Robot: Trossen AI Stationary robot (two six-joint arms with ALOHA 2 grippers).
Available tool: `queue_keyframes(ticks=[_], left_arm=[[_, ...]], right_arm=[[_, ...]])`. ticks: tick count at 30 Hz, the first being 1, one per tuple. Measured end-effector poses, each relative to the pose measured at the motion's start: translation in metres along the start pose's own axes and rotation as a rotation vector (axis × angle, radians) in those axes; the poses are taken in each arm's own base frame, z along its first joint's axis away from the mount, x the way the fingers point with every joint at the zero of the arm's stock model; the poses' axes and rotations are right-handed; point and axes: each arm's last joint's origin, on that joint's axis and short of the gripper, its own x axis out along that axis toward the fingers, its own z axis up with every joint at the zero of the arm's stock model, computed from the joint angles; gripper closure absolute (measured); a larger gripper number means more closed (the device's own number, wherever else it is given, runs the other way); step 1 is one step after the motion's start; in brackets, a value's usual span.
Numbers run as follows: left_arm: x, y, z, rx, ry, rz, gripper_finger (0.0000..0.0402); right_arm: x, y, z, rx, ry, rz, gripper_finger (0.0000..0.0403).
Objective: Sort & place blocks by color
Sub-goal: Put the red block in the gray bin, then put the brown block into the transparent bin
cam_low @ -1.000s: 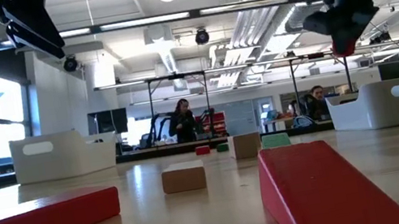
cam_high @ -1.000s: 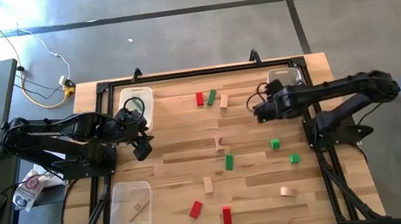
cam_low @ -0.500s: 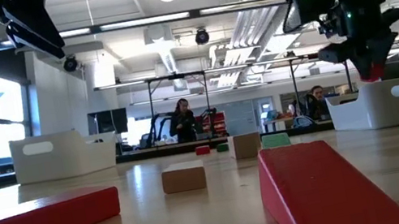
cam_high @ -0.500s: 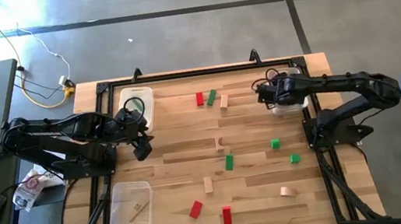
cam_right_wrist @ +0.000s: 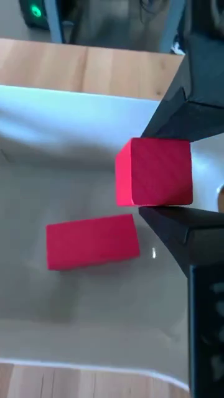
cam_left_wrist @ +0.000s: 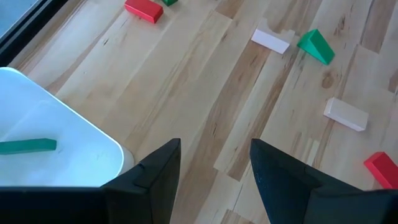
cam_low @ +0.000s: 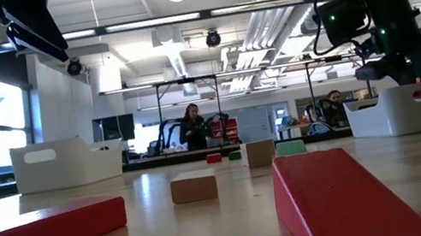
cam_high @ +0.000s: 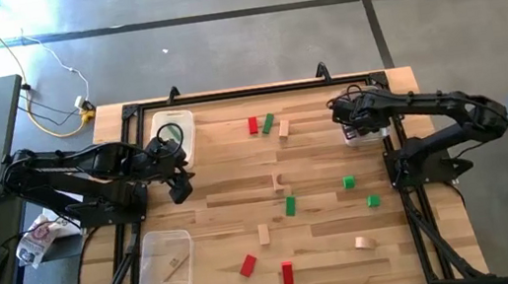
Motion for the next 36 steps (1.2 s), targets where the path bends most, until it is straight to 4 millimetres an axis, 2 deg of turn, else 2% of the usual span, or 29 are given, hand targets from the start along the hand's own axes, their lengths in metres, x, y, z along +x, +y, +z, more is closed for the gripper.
queue_keyframes(ticks=[5, 11, 22, 29, 36], left_arm=[[0.000, 0.000, 0.000, 0.000, 0.000, 0.000, 0.0222], [0.000, 0.000, 0.000, -0.001, 0.000, 0.000, 0.0222], [0.000, 0.000, 0.000, -0.001, 0.000, 0.000, 0.0222], [0.000, 0.000, 0.000, -0.001, 0.000, 0.000, 0.0222], [0.000, 0.000, 0.000, -0.001, 0.000, 0.000, 0.0222]], right_arm=[[0.000, 0.002, 0.002, -0.032, -0.022, 0.015, 0.0235], [-0.002, 0.005, 0.005, -0.067, -0.039, 0.050, 0.0220], [-0.039, 0.013, 0.016, -0.066, -0.112, 0.146, 0.0218], [-0.063, 0.025, 0.006, -0.088, -0.168, 0.228, 0.0218], [-0.076, 0.037, -0.012, -0.114, -0.181, 0.315, 0.0217]])
